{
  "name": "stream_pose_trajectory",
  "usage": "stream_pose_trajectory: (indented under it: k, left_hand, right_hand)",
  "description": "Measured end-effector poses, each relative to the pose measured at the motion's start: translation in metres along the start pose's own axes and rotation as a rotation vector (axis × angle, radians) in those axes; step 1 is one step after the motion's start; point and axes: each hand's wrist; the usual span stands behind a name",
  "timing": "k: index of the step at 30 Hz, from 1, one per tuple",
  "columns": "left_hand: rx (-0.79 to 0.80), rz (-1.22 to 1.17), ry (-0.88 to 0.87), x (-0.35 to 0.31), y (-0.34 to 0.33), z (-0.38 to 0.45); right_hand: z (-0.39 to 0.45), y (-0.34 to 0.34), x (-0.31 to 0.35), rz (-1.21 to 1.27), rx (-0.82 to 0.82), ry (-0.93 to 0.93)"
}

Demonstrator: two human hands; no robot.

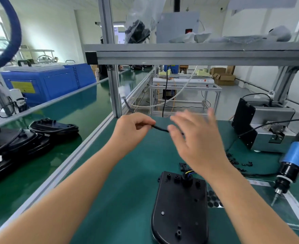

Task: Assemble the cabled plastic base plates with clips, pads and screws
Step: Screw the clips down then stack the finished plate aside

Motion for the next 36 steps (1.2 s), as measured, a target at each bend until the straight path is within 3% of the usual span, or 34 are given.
stream_pose_trajectory:
  k: [1, 3, 5, 8, 9, 12, 17, 22, 26, 29, 31, 34, 36]
  left_hand:
    - [0.004, -0.099, 0.021, 0.000, -0.002, 0.002]
    - [-0.023, -0.247, 0.076, 0.001, -0.005, 0.005]
    - [-0.101, -0.338, 0.155, 0.004, -0.005, 0.006]
    - [-0.199, -0.535, 0.282, 0.011, 0.005, 0.009]
    - [-0.231, -0.649, 0.326, 0.013, 0.011, 0.013]
    - [-0.291, -0.913, 0.451, 0.017, 0.028, 0.027]
    - [-0.340, -0.853, 0.654, 0.026, 0.028, 0.042]
    - [-0.579, -0.907, 0.839, 0.033, 0.030, 0.065]
    - [-0.479, -1.270, 0.950, 0.029, 0.044, 0.078]
    - [-0.496, -1.525, 0.997, 0.037, 0.053, 0.083]
    - [-0.399, -1.482, 1.041, 0.045, 0.057, 0.085]
    - [-0.110, -1.346, 0.990, 0.050, 0.058, 0.084]
    - [0.001, -1.303, 0.981, 0.050, 0.057, 0.084]
  right_hand:
    - [0.007, -0.002, 0.006, -0.096, 0.156, 0.010]
    - [0.019, -0.010, 0.011, -0.193, 0.291, 0.011]
    - [0.027, -0.016, 0.012, -0.193, 0.261, 0.050]
    - [0.036, -0.016, 0.002, -0.157, 0.066, -0.005]
    - [0.039, -0.015, -0.003, -0.143, 0.065, -0.067]
    - [0.047, -0.014, -0.019, -0.021, 0.276, -0.135]
    - [0.054, 0.006, -0.014, 0.309, 0.312, -0.103]
    - [0.072, 0.039, 0.009, 0.399, 0.330, -0.026]
    - [0.075, 0.052, 0.033, 0.497, 0.320, 0.014]
    - [0.071, 0.058, 0.043, 0.548, 0.428, -0.043]
    - [0.069, 0.063, 0.044, 0.652, 0.607, -0.120]
    - [0.061, 0.060, 0.053, 0.894, 0.991, -0.178]
    - [0.046, 0.047, 0.066, 0.992, 1.107, -0.179]
Point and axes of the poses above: each hand's wrist, its own z-axis towards the middle knuckle, its own y-axis out of the back of the hand, x = y × z, and after that the axes turned 3 degrees about z, right-handed
